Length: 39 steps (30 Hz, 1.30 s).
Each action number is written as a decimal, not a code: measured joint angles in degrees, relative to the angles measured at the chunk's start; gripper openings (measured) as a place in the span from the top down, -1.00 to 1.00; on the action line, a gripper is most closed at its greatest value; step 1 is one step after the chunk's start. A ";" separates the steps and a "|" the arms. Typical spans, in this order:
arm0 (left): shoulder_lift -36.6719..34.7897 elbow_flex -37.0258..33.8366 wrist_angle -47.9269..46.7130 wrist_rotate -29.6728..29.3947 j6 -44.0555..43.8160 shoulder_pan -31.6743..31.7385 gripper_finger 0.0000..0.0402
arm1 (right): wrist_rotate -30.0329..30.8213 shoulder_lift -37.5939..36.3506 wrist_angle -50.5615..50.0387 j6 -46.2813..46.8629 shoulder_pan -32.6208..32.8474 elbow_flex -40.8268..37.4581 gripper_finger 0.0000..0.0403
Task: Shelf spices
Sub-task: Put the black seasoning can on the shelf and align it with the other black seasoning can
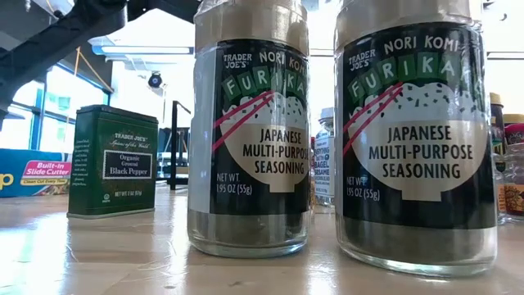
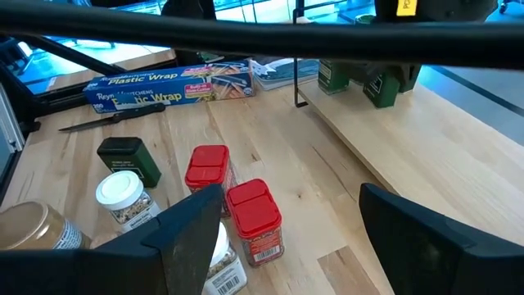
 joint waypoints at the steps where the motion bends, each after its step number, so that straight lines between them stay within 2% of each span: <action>1: 0.00 -0.29 0.23 -0.26 -0.02 0.22 0.85 | 0.00 0.00 0.00 0.02 0.00 0.00 -0.41; 12: 0.00 -0.58 1.53 -4.24 2.80 1.49 0.91 | -0.46 0.00 -0.25 0.17 0.00 0.00 -0.41; 18: 0.00 -0.58 1.42 -4.34 3.56 1.49 0.91 | -0.44 0.00 -0.39 0.17 0.00 0.00 -0.41; 23: 0.00 0.19 -0.04 -7.71 2.88 0.66 0.91 | -0.44 0.00 -0.39 0.17 0.00 0.00 -0.41; 25: -0.08 0.90 0.15 -7.09 1.61 -0.16 0.91 | -0.43 0.00 -0.38 0.17 0.00 0.00 -0.41; 29: 0.11 0.71 0.97 -0.46 0.18 -1.42 0.91 | -0.44 0.00 -0.37 0.20 0.00 0.00 -0.41; 39: 0.44 -5.30 2.47 -4.11 3.26 -0.71 0.91 | -0.44 0.00 -0.39 0.63 0.00 0.00 -0.41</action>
